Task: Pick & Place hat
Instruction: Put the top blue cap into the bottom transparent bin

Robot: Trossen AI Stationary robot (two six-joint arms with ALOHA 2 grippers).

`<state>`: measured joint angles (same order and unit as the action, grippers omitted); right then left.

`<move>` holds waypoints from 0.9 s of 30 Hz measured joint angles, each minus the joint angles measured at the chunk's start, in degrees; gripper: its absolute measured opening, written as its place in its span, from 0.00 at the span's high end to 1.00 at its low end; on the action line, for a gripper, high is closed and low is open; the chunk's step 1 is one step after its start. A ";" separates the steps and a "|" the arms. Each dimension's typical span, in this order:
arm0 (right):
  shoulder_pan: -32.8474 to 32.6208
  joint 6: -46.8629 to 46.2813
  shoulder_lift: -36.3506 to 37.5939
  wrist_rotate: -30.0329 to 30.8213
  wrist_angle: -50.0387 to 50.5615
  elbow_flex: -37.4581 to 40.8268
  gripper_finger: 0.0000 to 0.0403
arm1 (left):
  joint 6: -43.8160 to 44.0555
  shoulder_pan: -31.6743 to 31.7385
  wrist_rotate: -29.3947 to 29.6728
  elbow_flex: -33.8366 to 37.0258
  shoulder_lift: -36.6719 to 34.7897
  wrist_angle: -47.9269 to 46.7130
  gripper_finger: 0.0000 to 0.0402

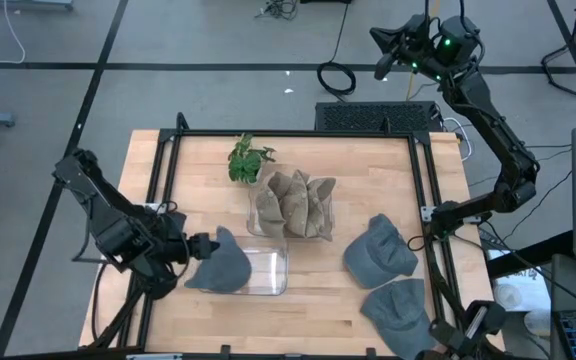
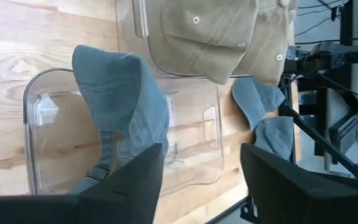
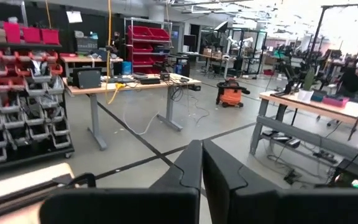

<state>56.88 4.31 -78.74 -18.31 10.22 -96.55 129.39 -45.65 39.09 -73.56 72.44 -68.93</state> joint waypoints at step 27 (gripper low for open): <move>-4.78 2.58 6.32 -2.84 12.26 0.02 0.74 | -89.51 6.73 17.46 -1.81 -24.37 41.73 0.36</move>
<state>52.10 6.90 -72.42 -21.15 22.48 -96.53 39.89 -38.91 56.55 -75.37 48.07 -27.20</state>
